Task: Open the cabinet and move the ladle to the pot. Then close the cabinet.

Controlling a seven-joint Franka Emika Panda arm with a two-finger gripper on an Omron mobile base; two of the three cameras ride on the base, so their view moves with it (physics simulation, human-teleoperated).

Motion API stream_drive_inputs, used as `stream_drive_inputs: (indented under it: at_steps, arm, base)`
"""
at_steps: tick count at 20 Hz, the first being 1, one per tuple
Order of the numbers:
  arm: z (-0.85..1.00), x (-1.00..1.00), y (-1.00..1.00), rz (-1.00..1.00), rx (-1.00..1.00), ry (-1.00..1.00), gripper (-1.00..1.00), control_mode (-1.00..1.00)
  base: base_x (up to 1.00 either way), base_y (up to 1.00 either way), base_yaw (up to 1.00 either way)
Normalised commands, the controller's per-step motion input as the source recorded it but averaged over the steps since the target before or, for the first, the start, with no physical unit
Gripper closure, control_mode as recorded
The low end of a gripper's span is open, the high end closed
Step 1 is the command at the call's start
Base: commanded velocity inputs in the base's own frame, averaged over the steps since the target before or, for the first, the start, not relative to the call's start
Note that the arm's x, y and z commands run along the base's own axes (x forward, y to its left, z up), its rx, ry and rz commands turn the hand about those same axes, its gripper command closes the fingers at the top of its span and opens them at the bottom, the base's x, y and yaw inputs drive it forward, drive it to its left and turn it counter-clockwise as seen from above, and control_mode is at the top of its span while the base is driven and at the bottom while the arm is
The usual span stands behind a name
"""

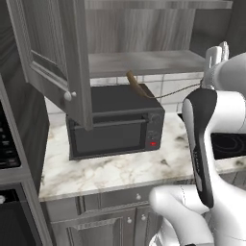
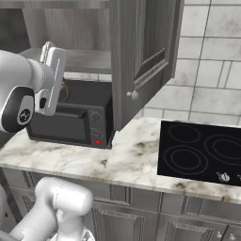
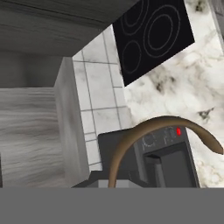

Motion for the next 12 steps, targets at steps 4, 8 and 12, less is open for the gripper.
stream_drive_inputs:
  at_steps: [4,8,12]
  arm:
    - [0.00,0.00,0.00,0.00,0.00,0.00,1.00,1.00]
    - [0.00,0.00,0.00,0.00,0.00,0.00,1.00,1.00]
    - [0.00,0.00,0.00,0.00,0.00,0.00,1.00,1.00]
  base:
    - [-0.29,-0.05,-0.01]
    - [-0.38,-0.13,0.00]
    - [-0.38,-0.45,0.00]
